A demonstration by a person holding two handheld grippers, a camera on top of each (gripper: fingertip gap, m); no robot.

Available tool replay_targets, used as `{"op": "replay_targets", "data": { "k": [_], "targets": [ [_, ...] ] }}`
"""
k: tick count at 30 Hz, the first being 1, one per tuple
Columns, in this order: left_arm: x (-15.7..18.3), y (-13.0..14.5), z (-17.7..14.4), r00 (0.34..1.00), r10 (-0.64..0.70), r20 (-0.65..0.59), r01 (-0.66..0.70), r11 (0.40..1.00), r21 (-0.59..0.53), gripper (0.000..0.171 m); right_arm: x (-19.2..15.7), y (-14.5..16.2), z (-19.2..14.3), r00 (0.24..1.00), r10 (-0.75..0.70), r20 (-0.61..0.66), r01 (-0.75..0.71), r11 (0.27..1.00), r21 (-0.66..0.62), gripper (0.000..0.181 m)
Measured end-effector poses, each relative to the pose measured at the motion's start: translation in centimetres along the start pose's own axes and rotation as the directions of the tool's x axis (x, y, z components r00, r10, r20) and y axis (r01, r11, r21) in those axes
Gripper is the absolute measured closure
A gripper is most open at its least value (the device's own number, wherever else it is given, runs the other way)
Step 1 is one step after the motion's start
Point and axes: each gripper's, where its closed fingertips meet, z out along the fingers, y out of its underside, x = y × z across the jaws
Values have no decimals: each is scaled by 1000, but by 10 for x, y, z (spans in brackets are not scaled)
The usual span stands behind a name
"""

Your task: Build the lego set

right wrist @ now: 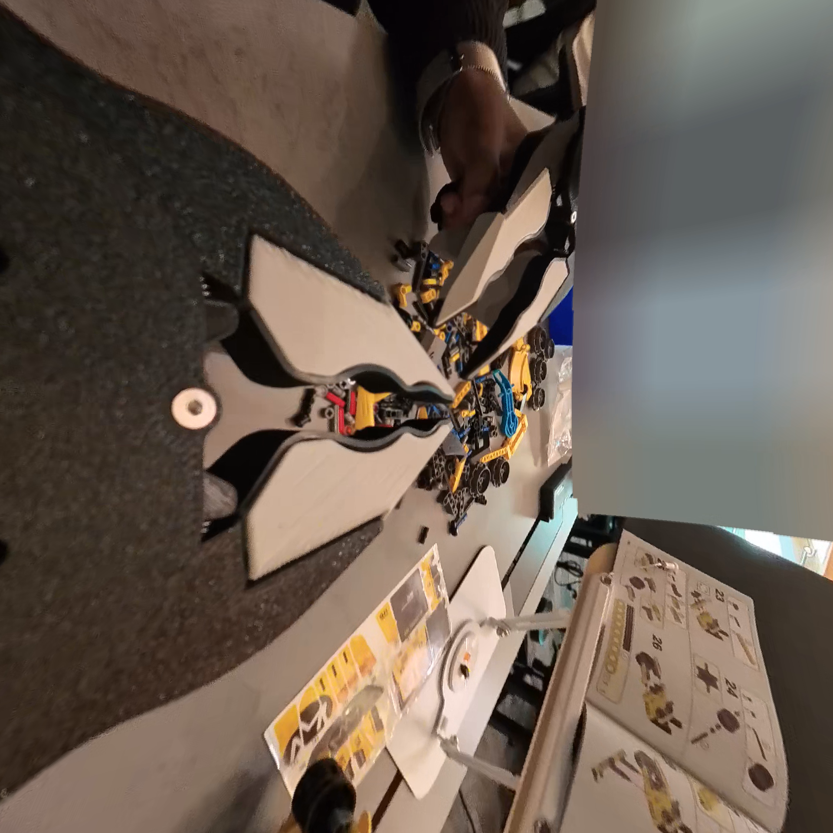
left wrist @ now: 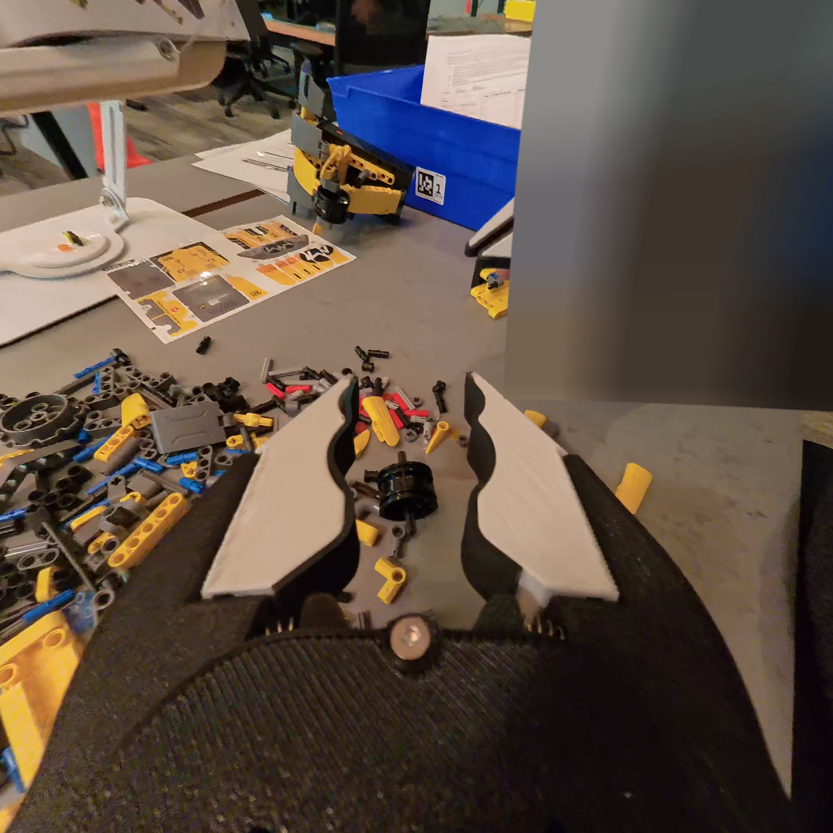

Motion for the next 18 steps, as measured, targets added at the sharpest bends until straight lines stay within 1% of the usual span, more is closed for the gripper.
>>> {"op": "replay_targets", "data": {
  "k": [4,8,10,12,14,15,16,18],
  "targets": [
    [3,2,2,1000,15,-7,-15,1000,-14,127,-1,5,1,999,32,20,-32,999,-14,165],
    [3,5,3,1000,21,-4,-21,999,-24,127,-4,6,-1,998,45,38,-44,999,-26,164],
    [4,5,4,1000,24,-5,-24,999,-28,127,-10,12,0,994,73,77,-68,995,-72,169],
    [4,6,5,1000,24,-6,-25,999,-35,127,-13,21,3,988,115,103,-100,985,-138,169],
    [3,7,5,1000,25,-2,-25,999,-39,127,-13,27,4,982,150,114,-129,976,-174,166],
    [2,8,5,1000,23,8,-23,999,-41,126,-13,27,4,980,163,116,-141,974,-178,165],
    [-4,9,4,999,13,42,-11,999,-51,127,-12,27,4,977,176,117,-154,972,-178,165],
    [-17,12,2,995,-30,98,36,997,-61,136,-9,27,3,974,197,110,-176,969,-176,163]
  ]
}}
